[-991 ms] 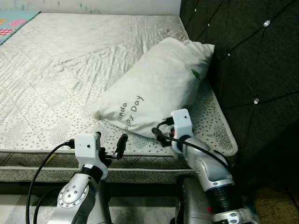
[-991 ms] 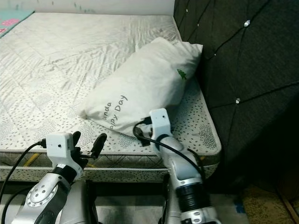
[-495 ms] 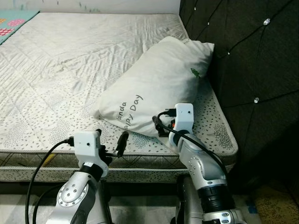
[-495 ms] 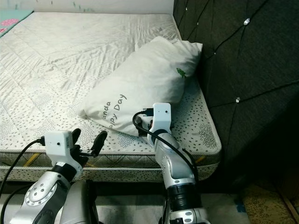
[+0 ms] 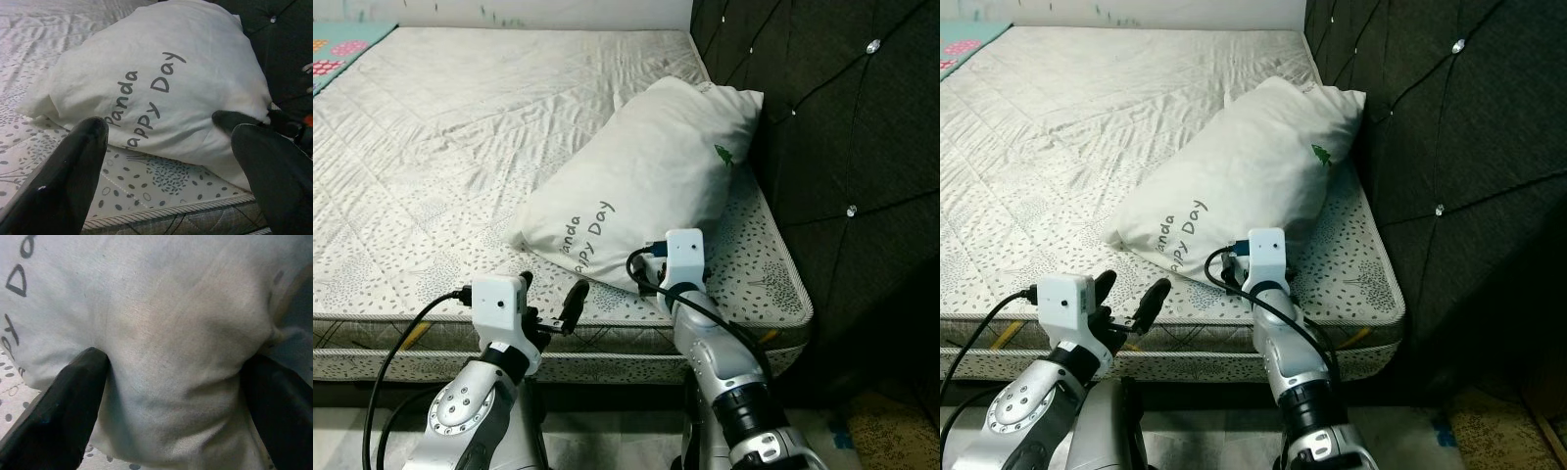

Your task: Clean up the room

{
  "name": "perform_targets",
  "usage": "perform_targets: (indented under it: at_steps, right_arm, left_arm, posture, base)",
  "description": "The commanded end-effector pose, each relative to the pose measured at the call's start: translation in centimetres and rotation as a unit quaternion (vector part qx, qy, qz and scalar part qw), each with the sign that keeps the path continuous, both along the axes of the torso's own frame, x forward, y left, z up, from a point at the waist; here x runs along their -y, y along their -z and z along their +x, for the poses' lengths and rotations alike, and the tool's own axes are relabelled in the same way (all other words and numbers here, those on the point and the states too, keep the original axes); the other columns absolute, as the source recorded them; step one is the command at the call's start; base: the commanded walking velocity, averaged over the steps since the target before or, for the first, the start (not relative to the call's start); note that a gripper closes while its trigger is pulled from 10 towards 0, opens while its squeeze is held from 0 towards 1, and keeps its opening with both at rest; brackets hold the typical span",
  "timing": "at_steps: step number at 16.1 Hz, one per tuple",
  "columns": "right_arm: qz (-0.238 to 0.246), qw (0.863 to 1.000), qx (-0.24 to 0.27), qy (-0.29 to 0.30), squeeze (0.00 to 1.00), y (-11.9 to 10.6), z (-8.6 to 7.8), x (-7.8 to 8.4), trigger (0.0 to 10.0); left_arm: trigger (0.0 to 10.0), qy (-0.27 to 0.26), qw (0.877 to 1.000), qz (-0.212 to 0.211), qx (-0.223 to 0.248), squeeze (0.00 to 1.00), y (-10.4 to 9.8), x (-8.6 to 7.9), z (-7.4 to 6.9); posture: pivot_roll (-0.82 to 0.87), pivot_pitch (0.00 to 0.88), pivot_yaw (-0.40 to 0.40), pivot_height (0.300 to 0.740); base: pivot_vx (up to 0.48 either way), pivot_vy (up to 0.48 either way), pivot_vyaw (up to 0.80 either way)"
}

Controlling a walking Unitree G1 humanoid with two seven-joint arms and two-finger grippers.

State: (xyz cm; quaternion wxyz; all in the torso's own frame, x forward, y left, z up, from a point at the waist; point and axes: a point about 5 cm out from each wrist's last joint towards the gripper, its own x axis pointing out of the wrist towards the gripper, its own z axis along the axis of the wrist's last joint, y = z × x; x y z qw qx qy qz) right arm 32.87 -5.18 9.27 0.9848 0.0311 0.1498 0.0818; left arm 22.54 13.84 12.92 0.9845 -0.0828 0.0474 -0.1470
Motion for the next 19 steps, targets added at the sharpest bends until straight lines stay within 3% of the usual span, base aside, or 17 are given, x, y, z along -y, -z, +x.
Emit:
perform_targets:
  at_steps: [1,6,11,19]
  right_arm:
    - [0.083,0.995,0.028,-0.053,0.00,-4.1,0.1,-7.0,0.0]
    - [0.093,0.992,0.050,-0.070,0.00,-4.3,1.0,-7.8,0.0]
    - [0.070,0.994,0.068,-0.051,0.00,-3.9,2.5,-5.5,0.0]
    - [0.069,0.994,0.073,-0.044,0.00,-3.6,2.8,-5.3,0.0]
  left_arm:
    - [10.0,0.002,1.000,0.002,0.002,0.00,-0.3,0.2,0.0]
    - [10.0,-0.002,1.000,0.002,0.005,0.00,-0.5,0.1,-0.1]
    - [10.0,-0.009,1.000,0.004,0.004,0.00,-0.4,-0.1,-0.2]
    - [10.0,-0.013,1.000,0.009,0.007,0.00,-0.5,-0.2,-0.1]
  posture:
    - [-0.04,0.035,-0.018,0.533]
    - [-0.02,0.040,-0.014,0.533]
    - [-0.02,0.044,-0.015,0.533]
    - [-0.01,0.049,-0.013,0.533]
  base:
    - [0.000,0.000,0.00]
    - [0.000,0.000,0.00]
    - [0.000,0.000,0.00]
    - [0.000,0.000,0.00]
